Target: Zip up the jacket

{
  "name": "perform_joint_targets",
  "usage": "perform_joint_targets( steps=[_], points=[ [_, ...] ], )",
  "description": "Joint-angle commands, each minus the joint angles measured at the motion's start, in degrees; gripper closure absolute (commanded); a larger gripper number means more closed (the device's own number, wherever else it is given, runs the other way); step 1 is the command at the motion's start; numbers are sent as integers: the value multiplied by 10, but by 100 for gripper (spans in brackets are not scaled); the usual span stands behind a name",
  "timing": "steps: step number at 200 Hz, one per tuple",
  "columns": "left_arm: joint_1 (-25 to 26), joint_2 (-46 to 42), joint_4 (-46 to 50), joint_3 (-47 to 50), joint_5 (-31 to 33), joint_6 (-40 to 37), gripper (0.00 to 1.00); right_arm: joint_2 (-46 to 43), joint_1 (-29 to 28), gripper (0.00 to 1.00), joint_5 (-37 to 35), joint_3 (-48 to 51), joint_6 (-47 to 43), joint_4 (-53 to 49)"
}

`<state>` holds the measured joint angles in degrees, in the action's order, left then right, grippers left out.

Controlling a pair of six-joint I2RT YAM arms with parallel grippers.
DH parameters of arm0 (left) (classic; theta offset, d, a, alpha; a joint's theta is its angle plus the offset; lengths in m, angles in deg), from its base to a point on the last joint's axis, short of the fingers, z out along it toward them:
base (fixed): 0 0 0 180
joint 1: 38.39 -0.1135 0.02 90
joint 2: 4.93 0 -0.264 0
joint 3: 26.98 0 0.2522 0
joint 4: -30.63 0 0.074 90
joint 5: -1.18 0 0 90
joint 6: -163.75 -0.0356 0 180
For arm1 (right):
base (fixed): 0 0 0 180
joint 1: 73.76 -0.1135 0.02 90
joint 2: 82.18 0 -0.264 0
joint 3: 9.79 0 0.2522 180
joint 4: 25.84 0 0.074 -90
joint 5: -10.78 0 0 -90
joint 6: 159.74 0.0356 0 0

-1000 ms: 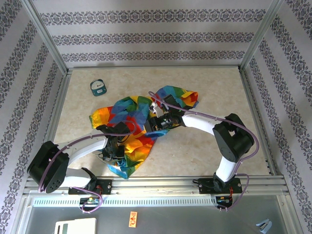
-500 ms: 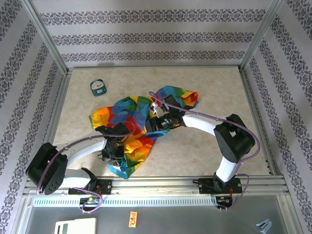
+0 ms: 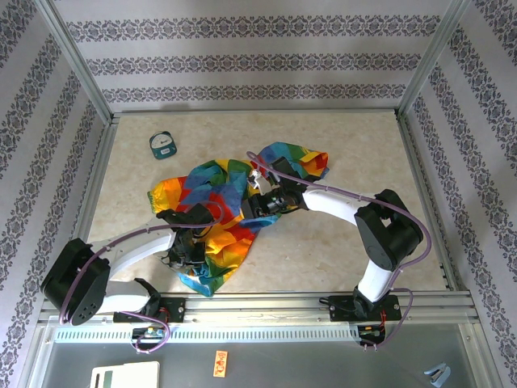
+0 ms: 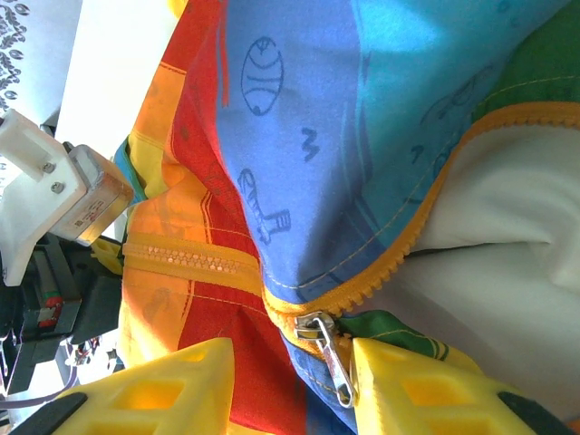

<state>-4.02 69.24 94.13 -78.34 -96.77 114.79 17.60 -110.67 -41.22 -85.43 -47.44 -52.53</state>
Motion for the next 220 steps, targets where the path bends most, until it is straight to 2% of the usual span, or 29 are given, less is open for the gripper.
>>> perform_joint_targets(
  steps=[1, 76, 92, 130, 153, 220],
  points=[
    [-9, -9, 10, 7, 2, 9, 100, 11, -5, 61, 5, -7, -7, -7],
    [-9, -14, 11, 8, 1, 10, 100, 45, -19, 62, -40, -13, -55, -38],
    [-9, -13, 11, 8, 1, 11, 100, 53, -24, 68, -57, -15, -66, -45],
    [-9, -16, 13, 8, 3, 12, 100, 53, -34, 92, -102, -29, -98, -74],
    [-9, -21, 15, 8, 5, 14, 100, 41, -36, 100, -120, -35, -114, -87],
    [-9, -35, 22, 3, 12, 13, 100, 17, -36, 100, -147, -42, -141, -102]
  ],
)
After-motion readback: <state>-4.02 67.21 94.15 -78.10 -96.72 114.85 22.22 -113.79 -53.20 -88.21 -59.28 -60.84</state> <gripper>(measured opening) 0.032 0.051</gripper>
